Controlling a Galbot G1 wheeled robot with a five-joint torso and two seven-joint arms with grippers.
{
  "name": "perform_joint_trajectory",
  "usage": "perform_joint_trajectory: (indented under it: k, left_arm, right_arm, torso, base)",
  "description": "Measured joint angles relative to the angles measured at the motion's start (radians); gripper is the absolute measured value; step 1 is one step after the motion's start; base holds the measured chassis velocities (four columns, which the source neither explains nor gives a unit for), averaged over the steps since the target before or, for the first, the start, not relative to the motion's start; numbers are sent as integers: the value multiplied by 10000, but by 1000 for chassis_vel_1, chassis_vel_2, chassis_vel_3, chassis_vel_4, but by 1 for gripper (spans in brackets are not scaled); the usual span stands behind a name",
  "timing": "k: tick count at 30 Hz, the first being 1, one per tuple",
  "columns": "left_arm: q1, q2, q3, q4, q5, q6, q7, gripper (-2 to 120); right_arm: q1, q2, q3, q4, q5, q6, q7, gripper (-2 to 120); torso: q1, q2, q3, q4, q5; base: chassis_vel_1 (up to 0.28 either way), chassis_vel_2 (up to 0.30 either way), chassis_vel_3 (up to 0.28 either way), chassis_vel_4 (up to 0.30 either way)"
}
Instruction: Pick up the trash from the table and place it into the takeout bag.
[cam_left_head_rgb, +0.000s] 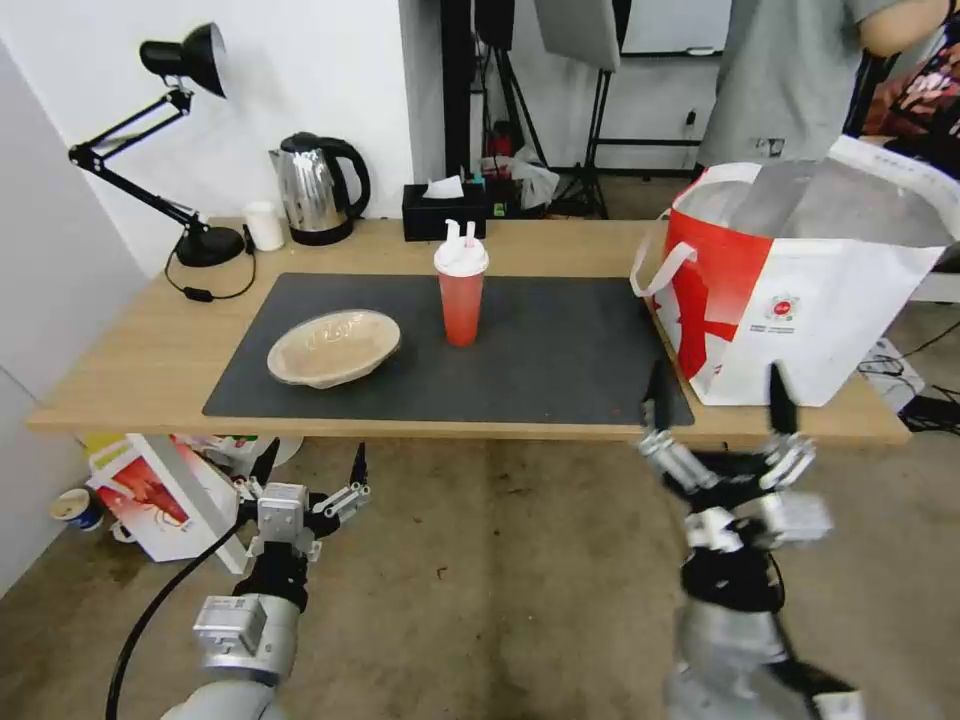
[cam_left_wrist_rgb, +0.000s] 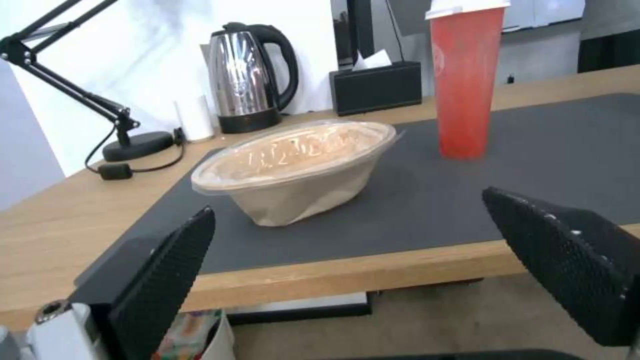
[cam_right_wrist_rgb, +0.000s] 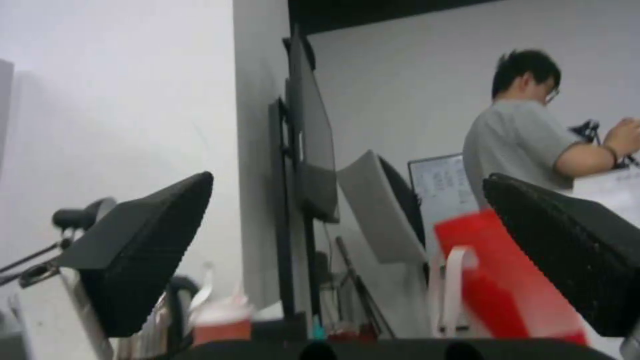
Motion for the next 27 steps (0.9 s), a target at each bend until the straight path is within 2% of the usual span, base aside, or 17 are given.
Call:
perform_joint_trajectory:
  k: [14,18,27]
  left_arm:
    - [0,0,0,0,0,0,0,100]
    - [0,0,0,0,0,0,0,100]
    - [0,0,0,0,0,0,0,100]
  right_arm:
    - [-129,113,-766,-1141,-678,856,98,100]
    - [-181,133,-765,-1232,-687,994,85,100]
    - [-291,211,-743,-1283,-733,1174,60,100]
  torso:
    - [0,0,0,-1,-1]
    - [0,1,0,1,-17]
    - [1,1,0,2,-18]
  base:
    - [0,0,0,0]
    - [0,0,0,0]
    - [0,0,0,0]
